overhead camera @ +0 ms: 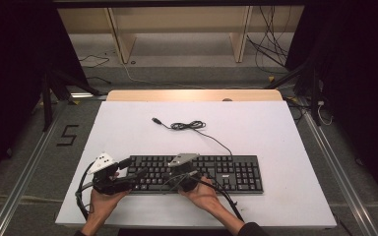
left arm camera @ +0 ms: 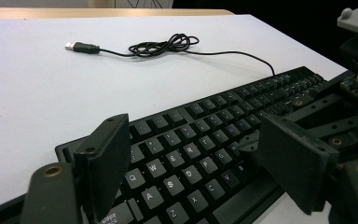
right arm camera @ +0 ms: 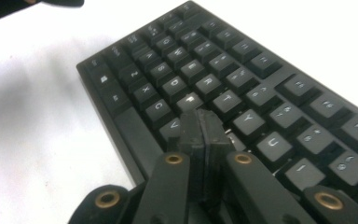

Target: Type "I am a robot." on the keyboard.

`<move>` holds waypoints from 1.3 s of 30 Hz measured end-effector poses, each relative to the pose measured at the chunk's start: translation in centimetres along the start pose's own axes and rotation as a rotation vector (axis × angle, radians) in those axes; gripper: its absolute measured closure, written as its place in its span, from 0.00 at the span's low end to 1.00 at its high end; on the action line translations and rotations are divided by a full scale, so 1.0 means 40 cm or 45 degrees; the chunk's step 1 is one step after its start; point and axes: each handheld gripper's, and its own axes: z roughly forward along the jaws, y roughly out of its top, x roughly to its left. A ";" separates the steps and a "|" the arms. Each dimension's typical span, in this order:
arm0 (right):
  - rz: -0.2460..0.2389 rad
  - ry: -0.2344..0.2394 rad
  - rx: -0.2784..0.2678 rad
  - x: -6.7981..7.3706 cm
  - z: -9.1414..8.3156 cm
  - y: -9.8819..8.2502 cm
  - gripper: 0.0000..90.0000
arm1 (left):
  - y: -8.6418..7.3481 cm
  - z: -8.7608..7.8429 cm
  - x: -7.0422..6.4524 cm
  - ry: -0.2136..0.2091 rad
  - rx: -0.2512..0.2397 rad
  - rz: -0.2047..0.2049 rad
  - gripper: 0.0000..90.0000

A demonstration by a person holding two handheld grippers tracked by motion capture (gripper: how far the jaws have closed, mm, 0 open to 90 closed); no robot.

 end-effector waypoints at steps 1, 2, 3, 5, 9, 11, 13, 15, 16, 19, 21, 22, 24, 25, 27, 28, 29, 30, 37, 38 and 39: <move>0.007 0.000 -0.007 -0.002 -0.003 0.001 0.99 | 0.000 0.000 0.000 0.000 0.000 0.000 0.28; 0.007 0.002 -0.012 -0.004 -0.006 0.002 0.98 | 0.000 0.000 0.000 0.000 0.000 0.000 0.28; 0.005 0.005 -0.021 -0.006 -0.009 0.003 0.97 | 0.000 0.000 0.000 0.000 0.000 0.000 0.28; 0.012 0.004 -0.030 -0.007 -0.015 0.005 0.94 | 0.000 0.000 -0.001 -0.001 0.000 -0.001 0.28; 0.024 0.005 -0.040 -0.014 -0.023 0.007 0.89 | 0.000 0.001 -0.002 -0.001 0.002 0.002 0.28; 0.023 0.004 -0.050 -0.018 -0.027 0.008 0.87 | 0.000 0.001 -0.002 -0.001 -0.001 0.000 0.28; 0.032 0.004 -0.055 -0.020 -0.031 0.009 0.84 | 0.000 0.001 -0.002 0.000 -0.001 -0.002 0.28; 0.035 0.002 -0.061 -0.024 -0.035 0.010 0.81 | 0.000 0.001 -0.002 -0.001 0.002 0.002 0.28; 0.037 0.000 -0.064 -0.026 -0.037 0.011 0.79 | 0.000 0.001 -0.002 -0.001 0.002 0.002 0.28; 0.048 -0.008 -0.076 -0.032 -0.044 0.012 0.71 | 0.000 0.001 -0.002 -0.001 0.002 0.003 0.28; 0.051 -0.012 -0.080 -0.036 -0.049 0.014 0.67 | -0.001 0.001 -0.003 -0.002 0.002 0.003 0.28; 0.053 -0.014 -0.086 -0.037 -0.052 0.014 0.65 | 0.000 0.001 -0.003 -0.002 0.001 0.003 0.28; 0.063 -0.022 -0.092 -0.041 -0.056 0.015 0.57 | 0.000 0.001 -0.003 -0.001 0.001 0.002 0.28; 0.067 -0.025 -0.091 -0.043 -0.058 0.015 0.54 | 0.000 0.001 -0.003 -0.002 0.001 0.003 0.28; 0.074 -0.031 -0.094 -0.048 -0.061 0.015 0.50 | 0.000 0.001 -0.003 -0.002 0.001 0.003 0.28; 0.075 -0.031 -0.096 -0.051 -0.063 0.016 0.49 | 0.000 0.001 -0.003 -0.003 0.001 0.003 0.28; 0.079 -0.033 -0.098 -0.053 -0.065 0.016 0.46 | 0.000 0.001 -0.003 -0.002 0.002 0.003 0.28; 0.082 -0.039 -0.094 -0.054 -0.066 0.017 0.44 | 0.000 0.001 -0.003 -0.003 0.001 0.003 0.28; 0.088 -0.052 -0.103 -0.067 -0.079 0.019 0.35 | 0.000 0.001 -0.003 -0.003 0.001 0.003 0.28; 0.086 -0.055 -0.109 -0.070 -0.081 0.019 0.35 | 0.000 0.001 -0.003 -0.004 0.001 0.003 0.28; 0.086 -0.058 -0.112 -0.073 -0.083 0.020 0.35 | 0.000 0.001 -0.003 -0.004 0.001 0.002 0.28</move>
